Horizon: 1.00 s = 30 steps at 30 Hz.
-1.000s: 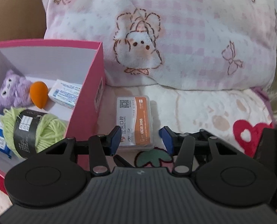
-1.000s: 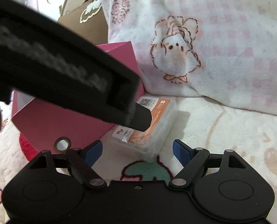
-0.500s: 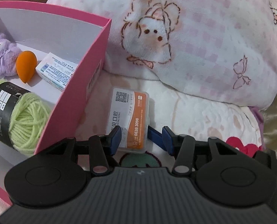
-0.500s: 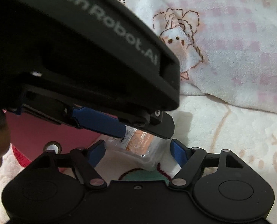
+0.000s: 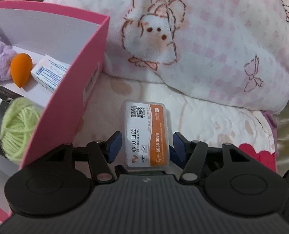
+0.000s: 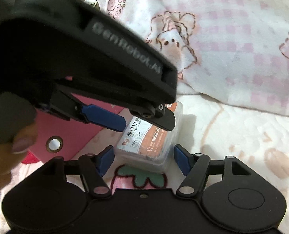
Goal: Organize objects
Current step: 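Close the left gripper on the orange-labelled box while the right gripper approaches it, then close the right gripper on the orange-labelled box beside the left gripper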
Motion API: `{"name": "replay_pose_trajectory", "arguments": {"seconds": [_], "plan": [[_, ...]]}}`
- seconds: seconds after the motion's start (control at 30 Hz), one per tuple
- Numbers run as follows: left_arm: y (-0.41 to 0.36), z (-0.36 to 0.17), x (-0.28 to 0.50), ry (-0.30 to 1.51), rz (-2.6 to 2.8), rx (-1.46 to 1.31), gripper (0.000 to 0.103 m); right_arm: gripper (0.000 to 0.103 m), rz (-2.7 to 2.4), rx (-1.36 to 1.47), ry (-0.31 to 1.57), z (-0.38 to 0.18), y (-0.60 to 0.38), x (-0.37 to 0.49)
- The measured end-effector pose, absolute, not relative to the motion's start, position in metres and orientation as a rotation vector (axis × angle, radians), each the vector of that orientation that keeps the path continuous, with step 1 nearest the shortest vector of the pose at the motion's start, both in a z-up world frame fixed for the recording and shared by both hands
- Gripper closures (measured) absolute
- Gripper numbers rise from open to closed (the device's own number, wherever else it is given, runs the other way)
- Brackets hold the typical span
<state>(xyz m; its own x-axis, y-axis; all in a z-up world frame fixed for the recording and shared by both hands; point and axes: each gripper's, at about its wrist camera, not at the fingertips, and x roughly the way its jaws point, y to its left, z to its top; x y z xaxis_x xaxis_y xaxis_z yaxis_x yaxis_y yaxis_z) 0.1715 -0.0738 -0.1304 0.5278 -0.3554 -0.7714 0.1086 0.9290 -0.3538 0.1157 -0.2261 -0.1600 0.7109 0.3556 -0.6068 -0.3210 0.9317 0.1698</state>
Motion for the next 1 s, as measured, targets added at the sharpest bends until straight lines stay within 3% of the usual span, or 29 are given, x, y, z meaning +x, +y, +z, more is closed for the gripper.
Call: {"name": "replay_pose_trajectory", "arguments": {"seconds": [0.13,0.23,0.77,1.0], "plan": [[-0.082,-0.134,0.161,0.975,-0.302,-0.237,0.052,0.032,0.359,0.022,0.691,-0.158,-0.228,0.106],[-0.086,-0.134,0.151,0.948,-0.312,-0.213,0.062,0.032,0.338,0.016,0.711,-0.156,-0.232,0.098],[-0.126,-0.133,0.099,1.090,-0.421,-0.170,0.062,0.032,0.285,0.053,0.862,-0.153,-0.260,0.023],[-0.127,-0.141,0.085,1.001,-0.430,-0.149,0.066,0.029,0.281,0.104,0.844,-0.152,-0.256,0.027]]}}
